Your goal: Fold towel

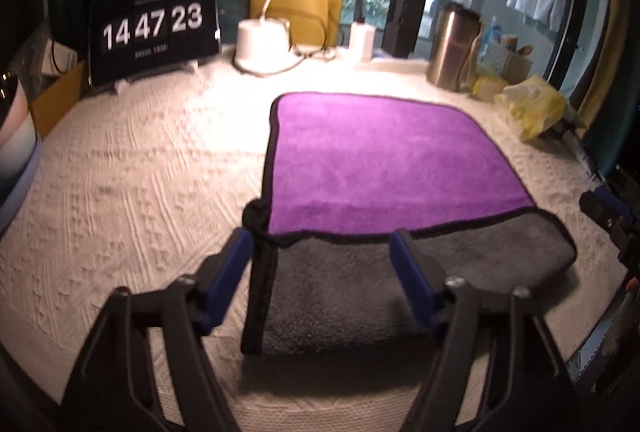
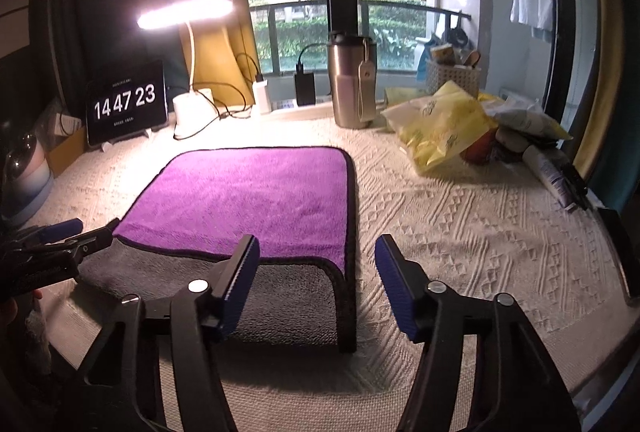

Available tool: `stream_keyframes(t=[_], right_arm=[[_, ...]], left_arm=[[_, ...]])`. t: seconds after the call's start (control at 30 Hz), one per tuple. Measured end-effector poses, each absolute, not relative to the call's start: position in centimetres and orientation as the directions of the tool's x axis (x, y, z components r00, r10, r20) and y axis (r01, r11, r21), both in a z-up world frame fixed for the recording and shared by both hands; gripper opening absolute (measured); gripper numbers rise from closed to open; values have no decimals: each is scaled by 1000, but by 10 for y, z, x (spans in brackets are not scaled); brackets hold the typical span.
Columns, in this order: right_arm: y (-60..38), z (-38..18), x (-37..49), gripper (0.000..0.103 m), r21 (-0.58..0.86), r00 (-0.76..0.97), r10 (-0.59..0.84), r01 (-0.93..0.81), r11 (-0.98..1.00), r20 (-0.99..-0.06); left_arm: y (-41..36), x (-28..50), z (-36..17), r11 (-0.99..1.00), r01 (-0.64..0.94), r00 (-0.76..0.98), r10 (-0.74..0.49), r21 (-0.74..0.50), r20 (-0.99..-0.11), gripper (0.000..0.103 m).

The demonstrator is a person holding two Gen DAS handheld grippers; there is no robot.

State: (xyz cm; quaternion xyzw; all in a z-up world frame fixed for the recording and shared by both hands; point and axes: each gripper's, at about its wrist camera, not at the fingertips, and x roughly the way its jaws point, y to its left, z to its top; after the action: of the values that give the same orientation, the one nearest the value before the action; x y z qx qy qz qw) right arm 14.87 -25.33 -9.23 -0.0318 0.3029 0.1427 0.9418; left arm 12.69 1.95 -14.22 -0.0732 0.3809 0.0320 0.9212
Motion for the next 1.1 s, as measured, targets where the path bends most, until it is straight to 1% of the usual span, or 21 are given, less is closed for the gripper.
stream_keyframes(t=[0.07,0.3,0.37,0.5,0.53,0.57,0.63,0.67,0.73,0.8,0.83,0.87,0.93,1.0,1.1], right_arm=[[-253,-98,155,56,29,762,252,-294,955,-596],[-254,-116,173,50,30,722,251,-304,952,-645],[-255,-121,178,46,39,703,254,-307,951,-664],[-251,-127,183,44,35,676,257,-324,945,-690],[-250,-129,183,42,35,670,261,-331,943,-695],[-249,-130,183,37,35,665,265,-338,940,-698],[-246,-133,183,33,26,661,265,-348,937,-702],[-244,-134,182,30,19,658,264,-354,935,-705],[-242,-137,182,23,1,654,257,-365,931,-712],[-238,-139,182,19,-20,644,248,-379,925,-724],[-237,-140,182,15,-33,644,243,-385,922,-726],[-235,-140,181,10,-49,654,234,-384,922,-720],[-235,-139,178,8,-60,665,228,-380,923,-711],[-235,-138,177,6,-70,676,224,-379,923,-702],[-233,-134,173,5,-86,697,223,-379,921,-682]], left_arm=[[20,129,-148,987,-124,690,11,-103,-724,66],[22,136,-162,986,-139,645,20,-91,-764,60],[21,137,-163,987,-138,642,23,-85,-766,60],[20,138,-162,988,-134,641,25,-80,-767,60],[20,138,-162,988,-134,642,26,-79,-766,59],[20,137,-162,988,-135,643,29,-77,-765,57],[20,137,-162,988,-134,646,31,-73,-763,49],[20,136,-162,988,-132,647,29,-74,-762,48],[19,136,-163,990,-124,648,25,-73,-761,41],[18,135,-163,990,-117,652,17,-78,-758,37],[18,134,-163,990,-111,653,9,-84,-757,32],[18,134,-162,990,-106,656,-1,-93,-755,29],[17,133,-161,991,-97,660,-9,-97,-751,21],[16,132,-160,991,-84,664,-25,-108,-747,16],[15,130,-157,990,-76,673,-34,-115,-738,14]])
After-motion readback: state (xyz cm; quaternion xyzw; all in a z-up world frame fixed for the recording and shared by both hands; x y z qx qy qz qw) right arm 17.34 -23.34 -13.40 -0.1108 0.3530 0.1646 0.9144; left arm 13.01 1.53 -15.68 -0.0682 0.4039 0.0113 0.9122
